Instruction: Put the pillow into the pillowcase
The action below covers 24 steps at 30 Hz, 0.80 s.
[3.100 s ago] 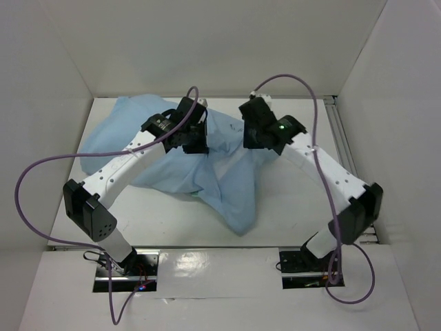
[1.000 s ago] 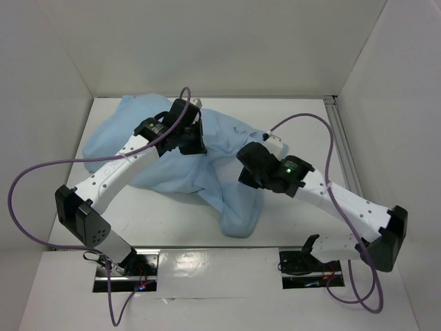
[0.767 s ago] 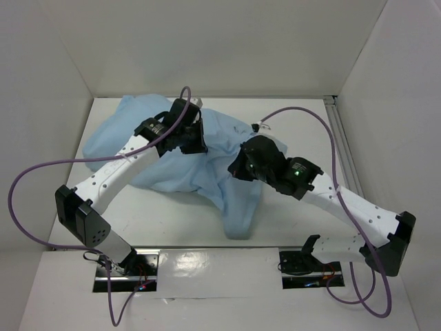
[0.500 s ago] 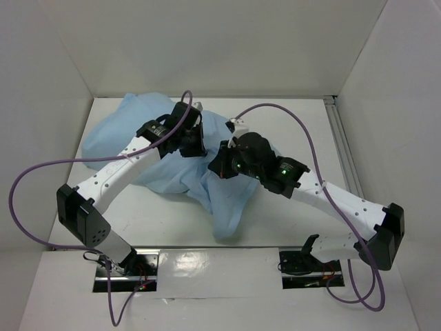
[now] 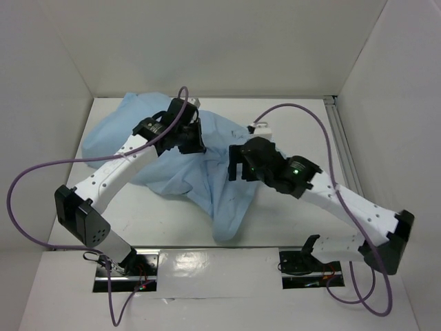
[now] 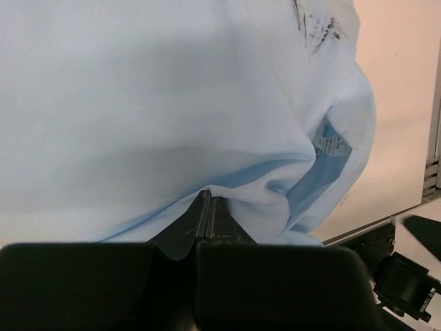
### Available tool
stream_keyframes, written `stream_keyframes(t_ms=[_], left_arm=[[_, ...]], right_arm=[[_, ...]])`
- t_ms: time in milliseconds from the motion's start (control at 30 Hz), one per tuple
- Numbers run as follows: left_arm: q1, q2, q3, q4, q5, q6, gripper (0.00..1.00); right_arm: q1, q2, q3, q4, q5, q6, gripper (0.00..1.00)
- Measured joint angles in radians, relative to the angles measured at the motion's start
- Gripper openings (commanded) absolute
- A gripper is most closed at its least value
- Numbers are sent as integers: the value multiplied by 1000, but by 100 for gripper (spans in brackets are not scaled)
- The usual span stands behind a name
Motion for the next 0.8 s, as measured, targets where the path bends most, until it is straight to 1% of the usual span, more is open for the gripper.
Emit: stream_keyframes(t_ms=[100,200,300,400,433,467,500,533,567,600,667,733,800], left_arm=[[0,-1,12,0,9,0,0],[0,0,24,0,23,0,0],[0,0,47,-2,35,0,0],[-2,19,94,-2,53,5,0],[-7,34,117,-7,54,7,0],[-15,55,143,-7,56,9,0],[-24,74,165,-5,60,10,0],[-33,98,186,-3,64,11,0],[-39,121,203,-4,71,11,0],[-44,145,219,-5,79,13,0],[-52,193,256,-6,102,30,0],[-58,258,327,-3,132,47,0],[-64,327,426,-3,158,69,1]], right_arm=[[0,-108,-8,-22,-16,11,100],[8,-137,-47,-18,-88,4,100],[51,-112,-101,-9,-169,-6,100],[120,10,-144,10,-220,-10,100],[131,47,-144,10,-223,-10,98],[141,89,-143,14,-220,-9,91],[143,128,-141,17,-207,-10,70],[139,166,-136,15,-185,-13,60],[124,202,-130,12,-167,-6,55],[99,230,-124,10,-151,2,53],[19,252,-122,3,-130,13,53],[-92,241,-121,2,-101,14,51],[-200,220,-121,14,-65,17,58]])
